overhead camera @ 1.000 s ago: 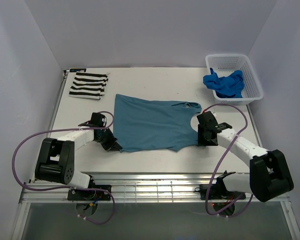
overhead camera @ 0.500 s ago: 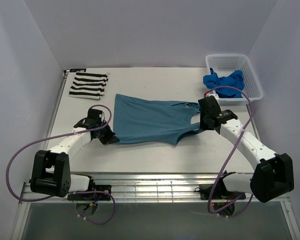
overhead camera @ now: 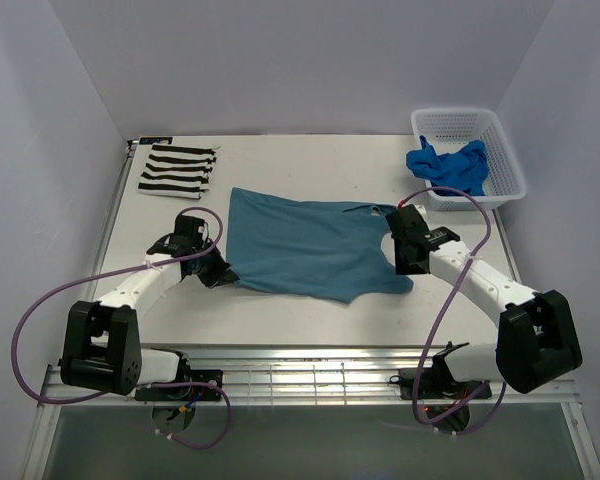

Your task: Fold and stack the tank tops

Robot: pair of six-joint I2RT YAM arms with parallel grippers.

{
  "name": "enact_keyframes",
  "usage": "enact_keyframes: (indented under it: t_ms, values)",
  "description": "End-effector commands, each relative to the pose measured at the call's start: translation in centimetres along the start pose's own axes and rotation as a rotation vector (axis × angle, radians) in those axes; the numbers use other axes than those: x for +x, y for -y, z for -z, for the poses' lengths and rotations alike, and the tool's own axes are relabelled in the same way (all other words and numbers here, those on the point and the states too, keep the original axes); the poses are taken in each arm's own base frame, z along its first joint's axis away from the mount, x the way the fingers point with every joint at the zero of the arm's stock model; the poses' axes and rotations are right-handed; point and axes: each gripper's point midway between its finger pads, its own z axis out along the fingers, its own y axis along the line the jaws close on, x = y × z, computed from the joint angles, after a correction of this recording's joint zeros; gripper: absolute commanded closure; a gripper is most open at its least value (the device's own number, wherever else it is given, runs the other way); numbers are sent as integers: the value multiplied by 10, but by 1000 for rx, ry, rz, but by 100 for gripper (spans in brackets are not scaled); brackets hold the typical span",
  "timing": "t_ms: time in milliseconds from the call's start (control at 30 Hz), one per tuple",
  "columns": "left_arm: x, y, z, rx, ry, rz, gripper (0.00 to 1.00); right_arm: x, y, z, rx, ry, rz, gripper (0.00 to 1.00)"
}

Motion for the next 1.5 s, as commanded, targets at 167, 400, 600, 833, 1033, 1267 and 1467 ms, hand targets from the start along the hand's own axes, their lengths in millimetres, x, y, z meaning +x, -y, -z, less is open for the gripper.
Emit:
enact_keyframes:
  t_ms: [167, 400, 600, 833, 1033, 1267, 1467]
  values:
    - [-12, 6, 9, -10, 50, -5, 100, -57, -51, 34, -392, 278, 66, 37]
    - [-32, 15, 19, -34, 110, 20, 100, 11, -20, 24, -393, 107, -67, 23]
    - [-37, 15, 23, -48, 134, 19, 100, 50, -11, 5, -467, -52, -372, 39]
    - [-20, -1, 13, -68, 78, 19, 100, 48, -24, -7, -541, -102, -440, 48]
    - [-11, -9, 12, -77, 67, 17, 100, 51, -16, -19, -467, -111, -495, 55]
    - [-8, -14, 11, -87, 60, 17, 100, 48, -7, -18, -442, -84, -526, 56]
    - [0, -21, 8, -96, 38, 25, 100, 43, -4, -22, -456, -85, -546, 57]
